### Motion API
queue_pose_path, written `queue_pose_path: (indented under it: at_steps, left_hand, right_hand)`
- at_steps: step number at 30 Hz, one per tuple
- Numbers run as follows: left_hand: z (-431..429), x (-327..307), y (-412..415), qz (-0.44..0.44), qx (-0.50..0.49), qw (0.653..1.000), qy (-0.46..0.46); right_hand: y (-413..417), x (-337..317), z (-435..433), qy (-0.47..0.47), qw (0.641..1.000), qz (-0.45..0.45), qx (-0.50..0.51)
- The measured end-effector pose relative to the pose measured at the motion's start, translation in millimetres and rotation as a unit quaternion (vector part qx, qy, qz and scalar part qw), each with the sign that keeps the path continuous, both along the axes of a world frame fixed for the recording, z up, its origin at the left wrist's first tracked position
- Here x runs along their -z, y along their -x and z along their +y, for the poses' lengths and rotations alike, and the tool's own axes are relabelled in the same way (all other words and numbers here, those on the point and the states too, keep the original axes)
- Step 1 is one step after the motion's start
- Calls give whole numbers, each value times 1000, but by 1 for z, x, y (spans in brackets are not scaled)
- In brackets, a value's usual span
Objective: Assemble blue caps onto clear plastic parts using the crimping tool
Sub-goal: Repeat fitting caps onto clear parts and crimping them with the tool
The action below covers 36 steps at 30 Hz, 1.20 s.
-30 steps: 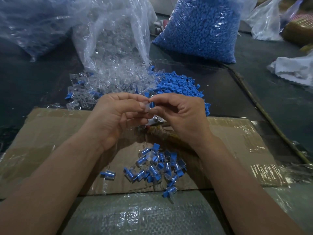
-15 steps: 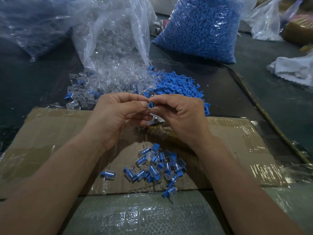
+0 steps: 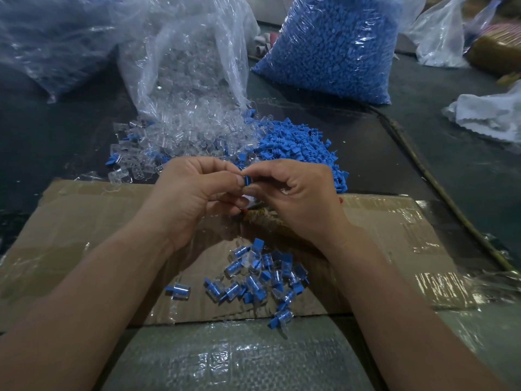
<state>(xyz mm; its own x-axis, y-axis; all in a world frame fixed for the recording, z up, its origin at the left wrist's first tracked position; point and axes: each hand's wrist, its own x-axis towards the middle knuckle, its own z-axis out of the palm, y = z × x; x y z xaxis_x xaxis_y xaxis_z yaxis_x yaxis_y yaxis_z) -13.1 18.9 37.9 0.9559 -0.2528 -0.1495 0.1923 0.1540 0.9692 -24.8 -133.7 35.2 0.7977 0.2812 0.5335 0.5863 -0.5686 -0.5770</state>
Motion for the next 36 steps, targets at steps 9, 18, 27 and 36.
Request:
queue_pose_path:
  at_steps: [9,18,27,36]
  left_hand:
    - [5,3,-6,0,-65,997,45]
    - [5,4,-8,-12,-68,996,49]
    - [5,7,-10,-23,-71,995,62]
    - [6,7,-10,-38,-83,993,76]
  right_hand:
    - [-10,-12,-35,126,952,266,79]
    - [-7,-18,-43,264,888,375,43]
    - [-9,-15,-30,332,898,260,124]
    - [-13,-3,-26,375,893,207,136]
